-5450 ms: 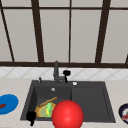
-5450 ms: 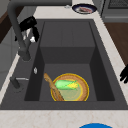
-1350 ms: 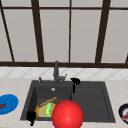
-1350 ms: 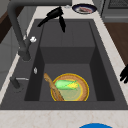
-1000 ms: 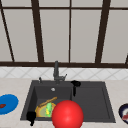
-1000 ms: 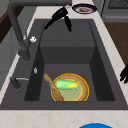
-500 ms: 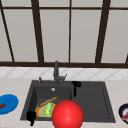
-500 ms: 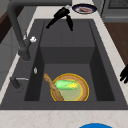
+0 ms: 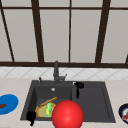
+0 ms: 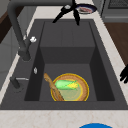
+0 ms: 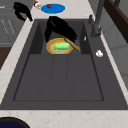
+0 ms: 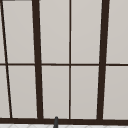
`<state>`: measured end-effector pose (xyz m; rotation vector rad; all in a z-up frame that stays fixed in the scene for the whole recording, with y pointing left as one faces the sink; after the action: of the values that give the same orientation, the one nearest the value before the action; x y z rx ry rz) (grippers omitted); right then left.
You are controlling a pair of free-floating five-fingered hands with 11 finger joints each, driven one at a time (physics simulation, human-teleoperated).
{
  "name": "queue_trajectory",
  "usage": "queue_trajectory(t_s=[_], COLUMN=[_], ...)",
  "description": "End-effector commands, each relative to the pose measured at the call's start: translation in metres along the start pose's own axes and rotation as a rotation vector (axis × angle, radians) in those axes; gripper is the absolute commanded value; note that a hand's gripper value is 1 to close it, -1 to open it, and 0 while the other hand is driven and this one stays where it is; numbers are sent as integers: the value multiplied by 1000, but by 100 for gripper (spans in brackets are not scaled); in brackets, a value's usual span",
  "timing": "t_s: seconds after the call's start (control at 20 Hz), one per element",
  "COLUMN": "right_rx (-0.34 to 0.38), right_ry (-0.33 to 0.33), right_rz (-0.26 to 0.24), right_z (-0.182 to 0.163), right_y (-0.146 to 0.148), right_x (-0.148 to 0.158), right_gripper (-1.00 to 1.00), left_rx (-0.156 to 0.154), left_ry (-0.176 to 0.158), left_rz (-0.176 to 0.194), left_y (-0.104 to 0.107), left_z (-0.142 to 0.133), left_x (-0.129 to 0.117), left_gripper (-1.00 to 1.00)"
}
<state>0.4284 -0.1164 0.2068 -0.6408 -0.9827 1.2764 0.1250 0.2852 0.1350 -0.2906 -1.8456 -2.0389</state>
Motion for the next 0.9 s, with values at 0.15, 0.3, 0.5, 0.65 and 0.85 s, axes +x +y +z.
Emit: queue_trajectory(t_s=[0.15, 0.3, 0.5, 0.65, 0.85], right_rx=[27, 35, 30, 21, 21], right_ry=[32, 50, 66, 81, 102], right_rz=[134, 179, 228, 259, 298], right_z=[36, 48, 65, 79, 97], right_y=[-2, -2, 0, 1, 3], right_x=[1, 2, 4, 5, 7], right_gripper=[-100, -100, -100, -100, -100], left_rx=[0, 0, 0, 0, 0], left_ry=[0, 0, 0, 0, 0], left_rz=[0, 0, 0, 0, 0], left_y=[0, 0, 0, 0, 0], left_z=[0, 0, 0, 0, 0], left_x=[0, 0, 0, 0, 0], left_gripper=[0, 0, 0, 0, 0])
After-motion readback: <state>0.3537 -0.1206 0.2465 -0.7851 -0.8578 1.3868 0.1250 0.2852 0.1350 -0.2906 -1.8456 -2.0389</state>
